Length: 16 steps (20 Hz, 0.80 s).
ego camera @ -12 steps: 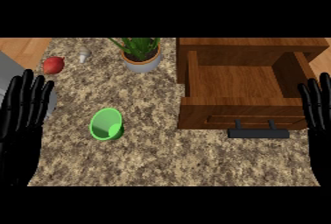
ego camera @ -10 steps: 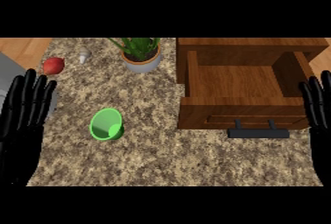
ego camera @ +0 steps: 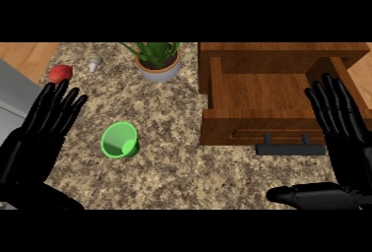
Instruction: Pick up the cup, place it into the drawer and close the drawer
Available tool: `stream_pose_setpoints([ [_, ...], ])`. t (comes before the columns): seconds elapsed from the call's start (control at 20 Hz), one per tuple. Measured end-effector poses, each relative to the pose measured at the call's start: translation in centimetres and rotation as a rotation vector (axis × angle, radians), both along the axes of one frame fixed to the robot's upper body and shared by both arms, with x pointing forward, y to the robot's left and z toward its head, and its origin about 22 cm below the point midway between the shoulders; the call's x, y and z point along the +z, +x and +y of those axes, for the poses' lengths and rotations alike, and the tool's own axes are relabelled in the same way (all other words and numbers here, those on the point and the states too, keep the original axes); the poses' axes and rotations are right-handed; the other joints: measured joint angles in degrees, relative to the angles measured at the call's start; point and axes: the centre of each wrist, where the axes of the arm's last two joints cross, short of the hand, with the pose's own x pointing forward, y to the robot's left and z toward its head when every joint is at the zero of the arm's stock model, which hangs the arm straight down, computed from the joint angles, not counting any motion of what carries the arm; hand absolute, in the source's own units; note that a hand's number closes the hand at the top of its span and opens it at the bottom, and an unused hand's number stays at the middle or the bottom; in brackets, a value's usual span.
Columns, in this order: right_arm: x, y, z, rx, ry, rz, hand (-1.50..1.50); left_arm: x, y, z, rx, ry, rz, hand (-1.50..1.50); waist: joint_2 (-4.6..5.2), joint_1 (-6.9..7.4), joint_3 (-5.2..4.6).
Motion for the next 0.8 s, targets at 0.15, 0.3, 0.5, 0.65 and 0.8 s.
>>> stream_pose_setpoints([
  [0.15,0.1,0.9,-0.6,0.02,0.001,0.024,-1.5,-1.3,1.1,1.1,-0.017,-0.019,0.043,-1.5,-0.06,-0.07,0.03],
  [0.3,0.0,1.7,-0.4,0.032,-0.007,0.034,-1.5,-2.9,2.1,1.7,-0.008,-0.006,0.081,-1.5,-0.1,-0.11,0.06],
  [0.5,-0.4,2.9,-0.7,0.04,-0.006,0.035,-1.5,-5.0,3.5,2.8,0.012,0.007,0.129,-1.5,-0.11,-0.16,0.06],
  [0.65,-0.3,3.4,-1.2,0.043,-0.007,0.023,-1.5,-7.2,4.1,3.6,0.028,0.029,0.157,-1.5,-0.1,-0.22,0.07],
  [0.8,-0.1,3.4,-0.9,0.042,-0.013,0.007,-1.5,-8.6,4.6,4.3,0.046,0.047,0.184,-1.5,-0.13,-0.24,0.05],
])
